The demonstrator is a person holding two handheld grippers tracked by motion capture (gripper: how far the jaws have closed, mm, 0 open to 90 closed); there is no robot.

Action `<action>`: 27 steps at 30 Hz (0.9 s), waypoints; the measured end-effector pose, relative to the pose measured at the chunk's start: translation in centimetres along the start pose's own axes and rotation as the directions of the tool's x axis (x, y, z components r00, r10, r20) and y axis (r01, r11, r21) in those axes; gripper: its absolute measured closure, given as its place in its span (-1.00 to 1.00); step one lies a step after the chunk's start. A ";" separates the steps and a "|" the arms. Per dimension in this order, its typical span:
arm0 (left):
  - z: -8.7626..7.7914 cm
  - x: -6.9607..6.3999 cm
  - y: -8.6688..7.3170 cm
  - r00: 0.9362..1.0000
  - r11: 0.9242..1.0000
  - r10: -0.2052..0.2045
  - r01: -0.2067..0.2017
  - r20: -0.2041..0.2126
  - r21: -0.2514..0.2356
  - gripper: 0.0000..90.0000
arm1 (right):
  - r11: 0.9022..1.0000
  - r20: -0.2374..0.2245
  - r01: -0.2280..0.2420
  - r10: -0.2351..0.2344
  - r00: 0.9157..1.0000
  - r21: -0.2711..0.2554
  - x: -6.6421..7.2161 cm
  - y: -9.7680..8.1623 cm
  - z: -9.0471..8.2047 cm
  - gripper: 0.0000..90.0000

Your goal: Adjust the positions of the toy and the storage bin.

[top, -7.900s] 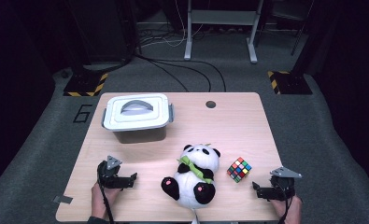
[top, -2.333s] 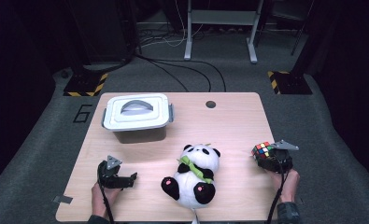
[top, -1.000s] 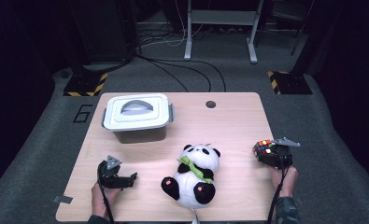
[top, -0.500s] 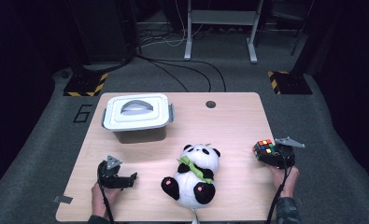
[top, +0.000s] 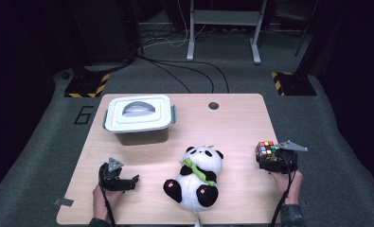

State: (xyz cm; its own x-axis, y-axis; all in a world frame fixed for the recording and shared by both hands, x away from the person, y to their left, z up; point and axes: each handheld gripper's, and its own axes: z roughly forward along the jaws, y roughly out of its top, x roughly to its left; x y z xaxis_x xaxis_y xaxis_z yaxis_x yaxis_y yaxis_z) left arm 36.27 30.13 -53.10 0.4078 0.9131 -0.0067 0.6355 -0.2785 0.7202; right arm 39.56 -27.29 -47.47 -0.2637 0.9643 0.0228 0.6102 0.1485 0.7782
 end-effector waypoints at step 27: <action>0.0 0.0 0.0 1.000 1.000 0.002 -0.002 0.001 0.000 -0.96 | 0.994 -0.174 0.105 -0.103 0.979 0.002 5.0 0.6 -2.5 -0.93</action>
State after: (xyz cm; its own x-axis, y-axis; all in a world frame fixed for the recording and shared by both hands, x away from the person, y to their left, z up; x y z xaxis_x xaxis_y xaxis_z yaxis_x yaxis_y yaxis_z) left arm 36.28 30.13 -53.10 0.4092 0.9124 -0.0061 0.6348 -0.2799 0.7202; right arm 36.79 -22.92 -45.30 -0.4507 0.8912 0.0512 0.5809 0.2493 0.7749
